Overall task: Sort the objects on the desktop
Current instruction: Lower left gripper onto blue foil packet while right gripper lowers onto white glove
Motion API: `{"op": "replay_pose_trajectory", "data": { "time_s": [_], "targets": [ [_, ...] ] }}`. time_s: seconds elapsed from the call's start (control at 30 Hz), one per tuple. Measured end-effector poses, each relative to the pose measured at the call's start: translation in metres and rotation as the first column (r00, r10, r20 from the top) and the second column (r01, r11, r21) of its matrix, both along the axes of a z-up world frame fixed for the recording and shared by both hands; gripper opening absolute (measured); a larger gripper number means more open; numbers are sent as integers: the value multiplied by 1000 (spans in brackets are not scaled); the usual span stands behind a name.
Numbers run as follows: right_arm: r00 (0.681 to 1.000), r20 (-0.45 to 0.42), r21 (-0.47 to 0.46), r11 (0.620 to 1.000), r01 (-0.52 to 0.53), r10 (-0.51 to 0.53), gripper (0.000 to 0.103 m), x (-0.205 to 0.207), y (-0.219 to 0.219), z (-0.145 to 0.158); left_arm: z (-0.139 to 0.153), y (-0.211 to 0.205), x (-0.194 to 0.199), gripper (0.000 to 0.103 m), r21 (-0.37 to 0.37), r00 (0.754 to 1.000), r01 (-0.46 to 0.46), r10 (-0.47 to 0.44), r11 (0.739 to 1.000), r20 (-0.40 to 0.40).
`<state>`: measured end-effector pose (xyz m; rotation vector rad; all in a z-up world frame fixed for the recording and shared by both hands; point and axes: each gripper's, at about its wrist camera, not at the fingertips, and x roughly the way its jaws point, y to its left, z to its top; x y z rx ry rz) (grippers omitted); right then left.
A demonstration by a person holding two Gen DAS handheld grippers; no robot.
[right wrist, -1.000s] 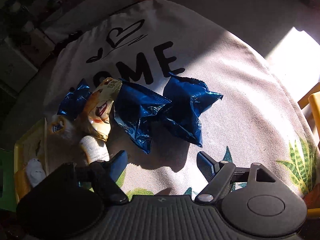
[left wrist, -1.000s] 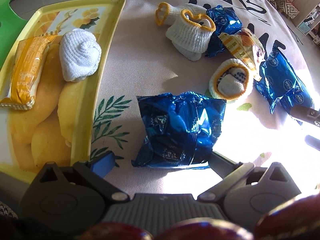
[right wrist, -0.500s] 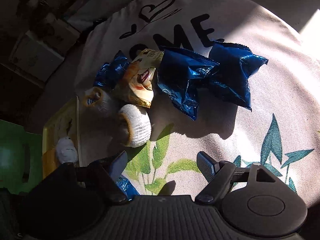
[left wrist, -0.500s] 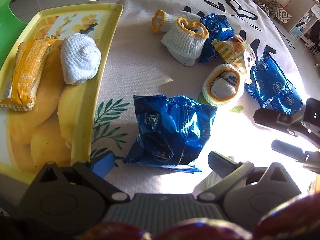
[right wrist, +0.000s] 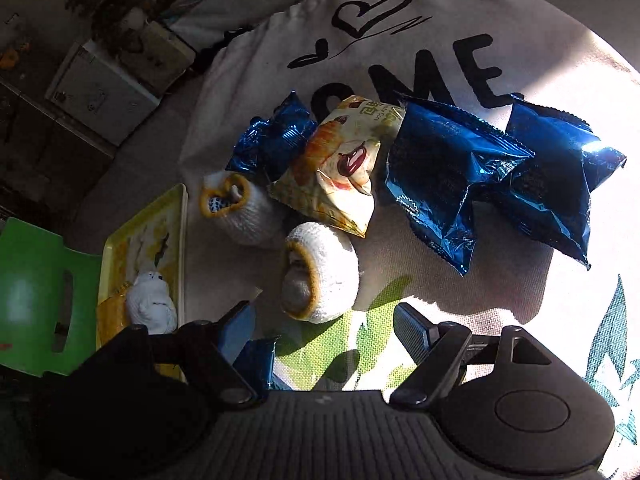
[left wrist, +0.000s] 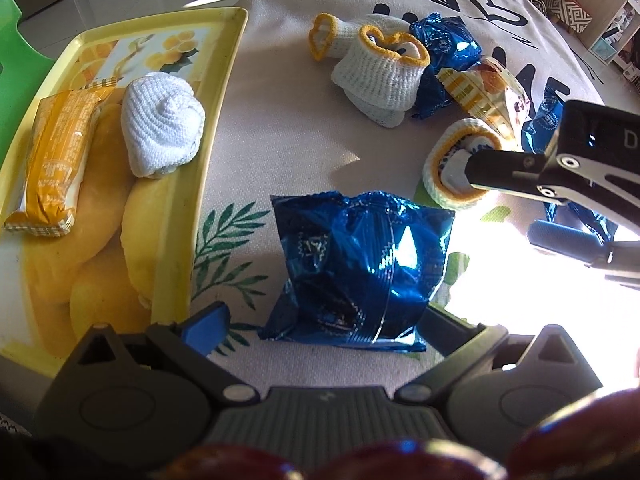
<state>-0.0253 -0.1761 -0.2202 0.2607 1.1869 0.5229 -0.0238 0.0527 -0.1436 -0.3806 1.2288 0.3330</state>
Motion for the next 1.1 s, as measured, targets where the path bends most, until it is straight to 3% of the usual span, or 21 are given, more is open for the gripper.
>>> {"op": "replay_pose_trajectory", "data": {
  "time_s": [0.67,0.87,1.0,1.1],
  "targets": [
    [999,35,-70,997,-23,26,78,22,32,-22,-8,4,10,103,9,1000,-8,9,1000,-28],
    [996,80,-103,994,-39,48,77,19,42,-21,-8,2,13,103,28,999,0,1,1000,-37],
    [991,118,-143,989,-50,67,59,17,45,-20,-7,1,14,103,38,999,4,-3,999,-37],
    [992,106,-121,991,-50,63,54,18,44,-21,-4,0,14,93,42,1000,13,-12,999,-18]
  ]
}}
